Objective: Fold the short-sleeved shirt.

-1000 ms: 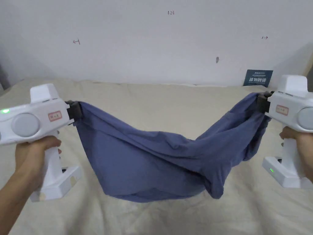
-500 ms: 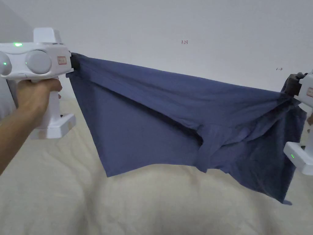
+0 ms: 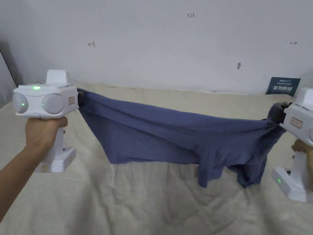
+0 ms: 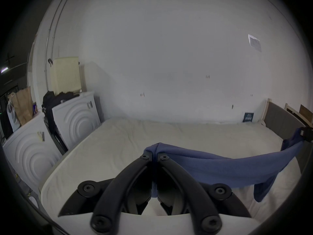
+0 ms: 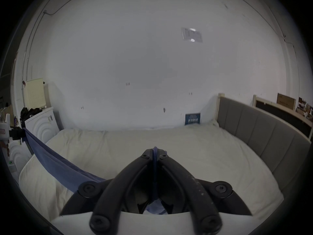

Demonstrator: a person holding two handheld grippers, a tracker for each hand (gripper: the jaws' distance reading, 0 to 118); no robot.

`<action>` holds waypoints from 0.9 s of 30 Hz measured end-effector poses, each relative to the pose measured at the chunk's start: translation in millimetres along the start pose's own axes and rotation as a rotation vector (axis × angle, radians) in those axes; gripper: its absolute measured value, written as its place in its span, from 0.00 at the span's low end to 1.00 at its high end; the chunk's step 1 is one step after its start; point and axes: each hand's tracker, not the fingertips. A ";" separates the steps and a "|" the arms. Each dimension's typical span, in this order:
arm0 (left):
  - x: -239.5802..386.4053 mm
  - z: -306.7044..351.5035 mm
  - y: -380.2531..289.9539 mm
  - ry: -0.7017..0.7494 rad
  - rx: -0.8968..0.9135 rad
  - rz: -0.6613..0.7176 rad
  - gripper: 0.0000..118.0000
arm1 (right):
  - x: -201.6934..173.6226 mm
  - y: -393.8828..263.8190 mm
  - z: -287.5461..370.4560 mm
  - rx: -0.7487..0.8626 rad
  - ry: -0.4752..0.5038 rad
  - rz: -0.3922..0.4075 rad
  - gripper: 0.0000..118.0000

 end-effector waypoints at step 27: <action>-37.8 156.6 -351.4 0.011 -0.606 -0.062 0.04 | 61.3 -309.2 169.2 -0.514 -0.122 -0.138 0.04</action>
